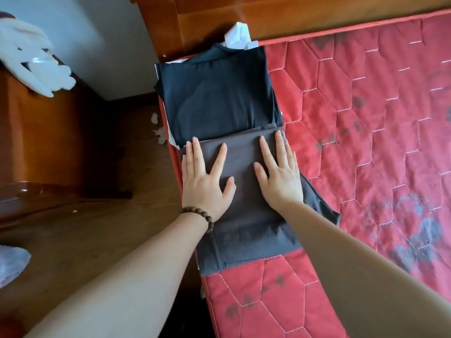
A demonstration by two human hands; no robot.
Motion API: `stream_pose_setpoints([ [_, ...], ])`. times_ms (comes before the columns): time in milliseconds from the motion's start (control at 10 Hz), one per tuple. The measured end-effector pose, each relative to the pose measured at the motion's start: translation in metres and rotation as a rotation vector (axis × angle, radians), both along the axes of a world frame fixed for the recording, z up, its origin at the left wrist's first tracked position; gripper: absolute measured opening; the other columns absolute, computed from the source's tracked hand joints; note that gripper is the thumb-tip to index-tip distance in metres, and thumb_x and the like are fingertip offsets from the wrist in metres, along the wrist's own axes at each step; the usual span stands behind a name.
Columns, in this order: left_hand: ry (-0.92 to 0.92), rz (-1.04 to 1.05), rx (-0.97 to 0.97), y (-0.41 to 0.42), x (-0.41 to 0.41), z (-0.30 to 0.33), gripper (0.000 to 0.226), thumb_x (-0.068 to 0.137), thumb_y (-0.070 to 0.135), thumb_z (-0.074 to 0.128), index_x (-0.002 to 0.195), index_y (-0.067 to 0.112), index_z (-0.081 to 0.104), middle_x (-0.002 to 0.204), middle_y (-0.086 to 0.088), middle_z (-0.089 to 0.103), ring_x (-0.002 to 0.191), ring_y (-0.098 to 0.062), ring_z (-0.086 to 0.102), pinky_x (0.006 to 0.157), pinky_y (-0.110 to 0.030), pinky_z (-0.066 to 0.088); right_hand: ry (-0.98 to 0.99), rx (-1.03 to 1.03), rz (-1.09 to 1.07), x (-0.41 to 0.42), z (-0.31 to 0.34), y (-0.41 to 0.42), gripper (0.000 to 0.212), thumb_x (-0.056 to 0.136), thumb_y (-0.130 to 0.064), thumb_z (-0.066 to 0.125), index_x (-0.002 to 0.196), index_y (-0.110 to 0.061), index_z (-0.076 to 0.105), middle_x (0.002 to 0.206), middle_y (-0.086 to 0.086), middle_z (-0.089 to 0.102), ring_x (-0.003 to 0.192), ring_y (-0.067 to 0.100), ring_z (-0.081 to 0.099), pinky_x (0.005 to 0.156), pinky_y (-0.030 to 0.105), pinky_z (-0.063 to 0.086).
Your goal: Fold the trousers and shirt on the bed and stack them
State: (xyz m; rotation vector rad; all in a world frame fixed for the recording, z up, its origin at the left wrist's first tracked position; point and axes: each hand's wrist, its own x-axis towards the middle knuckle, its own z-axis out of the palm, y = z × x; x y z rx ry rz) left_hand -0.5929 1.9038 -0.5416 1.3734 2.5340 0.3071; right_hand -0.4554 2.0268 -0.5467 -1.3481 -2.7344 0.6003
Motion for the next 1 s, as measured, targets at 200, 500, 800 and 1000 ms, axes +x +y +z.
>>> stream_pose_setpoints([
  [200,0.102,-0.060,0.071,-0.033,0.014,0.021,0.076,0.084,0.047,0.043,0.151,0.018,0.022,0.158,-0.022,0.002,0.147,-0.035,0.001,0.117,-0.052,0.002,0.018,0.189,0.068,0.034,0.021,-0.028,0.064,0.094,-0.046,0.037,0.152,-0.033,0.014,0.161,-0.003,-0.002,0.149,0.020,0.000,0.118,0.053,-0.004],
  [500,0.091,-0.176,-0.059,-0.054,0.056,-0.002,0.084,0.082,0.047,0.045,0.150,0.006,0.020,0.158,-0.019,0.010,0.147,-0.029,0.002,0.119,-0.046,0.009,-0.118,0.205,0.046,0.055,-0.013,-0.075,0.061,0.093,-0.047,0.038,0.150,-0.031,0.024,0.159,-0.001,0.017,0.148,0.020,0.013,0.118,0.053,0.004],
  [800,-0.016,-0.086,-0.132,-0.051,0.052,0.005,0.087,0.084,0.050,0.039,0.151,0.002,0.010,0.159,-0.017,0.005,0.148,-0.027,0.001,0.120,-0.040,0.008,-0.243,-0.029,-0.130,0.066,-0.007,-0.062,0.067,0.096,-0.053,0.022,0.153,-0.027,0.000,0.161,0.003,-0.005,0.148,0.021,-0.005,0.121,0.042,-0.001],
  [1000,-0.083,-0.207,-0.276,-0.054,0.017,0.064,0.080,0.092,0.059,0.028,0.152,0.012,0.003,0.161,-0.007,0.003,0.148,-0.020,0.001,0.120,-0.037,0.005,-0.370,-0.200,0.004,0.070,0.071,-0.044,0.063,0.101,-0.043,0.026,0.153,-0.024,-0.004,0.162,-0.002,-0.006,0.148,0.014,-0.007,0.120,0.039,-0.003],
])
